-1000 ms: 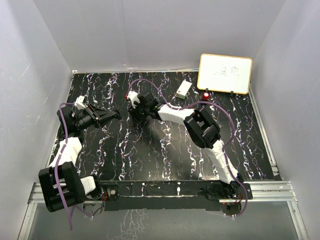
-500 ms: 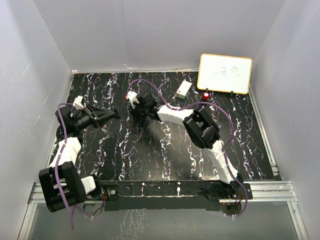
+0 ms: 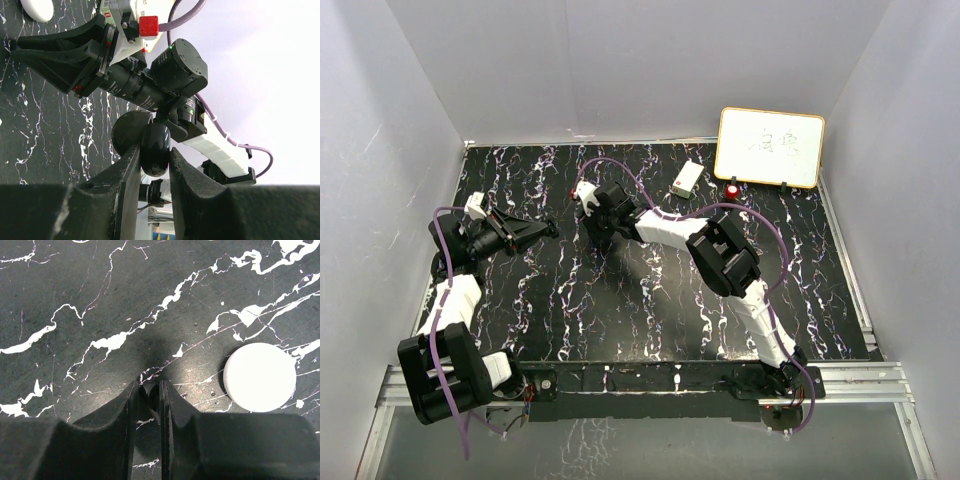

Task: Insert the wireless bluetooth earbuds into the charging case

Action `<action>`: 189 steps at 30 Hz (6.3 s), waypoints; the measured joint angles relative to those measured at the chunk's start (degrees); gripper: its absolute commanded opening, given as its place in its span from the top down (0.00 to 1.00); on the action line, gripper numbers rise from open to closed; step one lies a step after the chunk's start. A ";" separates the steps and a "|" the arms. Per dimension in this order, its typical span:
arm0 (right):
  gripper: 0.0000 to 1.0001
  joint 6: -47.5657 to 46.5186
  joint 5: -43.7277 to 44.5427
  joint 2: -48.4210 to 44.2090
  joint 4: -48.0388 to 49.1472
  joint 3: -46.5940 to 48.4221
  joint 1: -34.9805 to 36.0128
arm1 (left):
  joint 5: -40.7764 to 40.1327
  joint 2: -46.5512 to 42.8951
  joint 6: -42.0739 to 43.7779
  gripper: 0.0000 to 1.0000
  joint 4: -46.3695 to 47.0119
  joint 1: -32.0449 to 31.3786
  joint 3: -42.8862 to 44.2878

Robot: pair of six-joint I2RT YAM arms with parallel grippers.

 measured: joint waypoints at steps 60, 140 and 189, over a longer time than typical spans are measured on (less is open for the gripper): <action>1.00 38.73 -14.62 -57.24 69.22 -63.89 -14.62 | -5.38 20.26 -14.27 1.00 26.99 -32.28 7.02; 1.00 43.23 -16.94 -45.53 77.72 -65.53 -14.62 | -12.20 22.77 -15.85 1.00 26.23 -39.26 11.63; 0.94 41.70 -17.16 -44.83 77.59 -65.31 -14.62 | -13.14 22.77 -15.87 1.00 24.13 -39.47 12.41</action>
